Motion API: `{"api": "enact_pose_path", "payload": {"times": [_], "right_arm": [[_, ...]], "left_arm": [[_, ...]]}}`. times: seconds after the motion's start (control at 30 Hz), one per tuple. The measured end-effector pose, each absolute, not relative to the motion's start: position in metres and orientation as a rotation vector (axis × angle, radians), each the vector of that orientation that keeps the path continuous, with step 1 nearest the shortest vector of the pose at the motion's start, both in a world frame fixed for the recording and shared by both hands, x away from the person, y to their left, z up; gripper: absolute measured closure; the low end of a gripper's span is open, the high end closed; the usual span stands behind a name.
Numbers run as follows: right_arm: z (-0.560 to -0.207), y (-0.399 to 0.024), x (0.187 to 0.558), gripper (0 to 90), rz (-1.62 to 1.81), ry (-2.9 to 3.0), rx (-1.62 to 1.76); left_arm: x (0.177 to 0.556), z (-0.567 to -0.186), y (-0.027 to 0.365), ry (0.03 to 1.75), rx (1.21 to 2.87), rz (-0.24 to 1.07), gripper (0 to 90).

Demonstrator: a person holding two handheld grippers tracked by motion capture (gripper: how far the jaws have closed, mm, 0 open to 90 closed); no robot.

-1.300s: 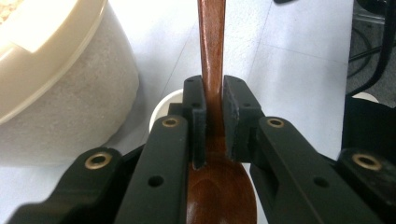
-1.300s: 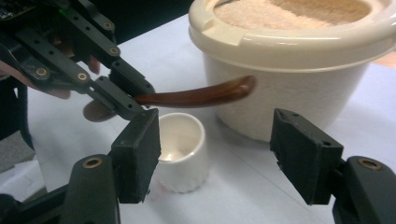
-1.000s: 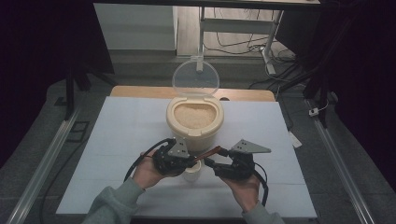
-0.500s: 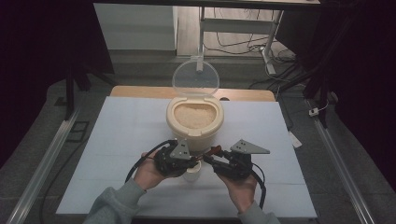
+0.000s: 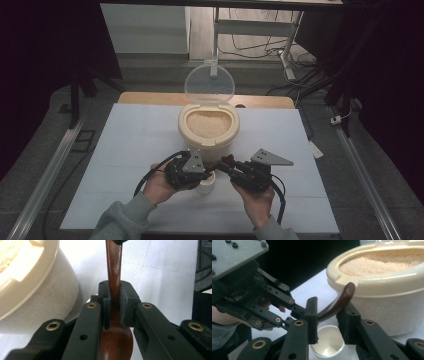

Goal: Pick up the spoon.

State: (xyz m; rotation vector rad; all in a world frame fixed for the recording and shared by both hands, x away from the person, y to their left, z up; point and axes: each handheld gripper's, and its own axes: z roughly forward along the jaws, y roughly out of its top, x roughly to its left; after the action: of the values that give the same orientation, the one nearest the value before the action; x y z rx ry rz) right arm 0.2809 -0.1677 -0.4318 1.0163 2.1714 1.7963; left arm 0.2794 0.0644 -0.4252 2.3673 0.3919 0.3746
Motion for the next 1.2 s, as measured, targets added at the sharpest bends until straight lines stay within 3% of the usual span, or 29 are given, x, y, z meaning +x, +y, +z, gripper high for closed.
{"api": "enact_pose_path", "payload": {"times": [0.37,0.87,1.03,1.2], "right_arm": [[-0.429,-0.171,0.281,82.4,1.964,2.170,0.959],[-0.426,-0.172,0.280,83.6,1.982,2.160,0.879],[-0.424,-0.174,0.279,83.6,2.007,2.140,0.854],[-0.421,-0.178,0.279,83.6,2.022,2.117,0.841]], "left_arm": [[0.273,-0.418,0.065,0.377,2.360,0.425,79.7],[0.275,-0.418,0.066,0.383,2.312,0.387,78.4],[0.277,-0.417,0.070,0.412,2.273,0.371,72.1],[0.278,-0.416,0.075,0.456,2.216,0.364,52.2]]}}
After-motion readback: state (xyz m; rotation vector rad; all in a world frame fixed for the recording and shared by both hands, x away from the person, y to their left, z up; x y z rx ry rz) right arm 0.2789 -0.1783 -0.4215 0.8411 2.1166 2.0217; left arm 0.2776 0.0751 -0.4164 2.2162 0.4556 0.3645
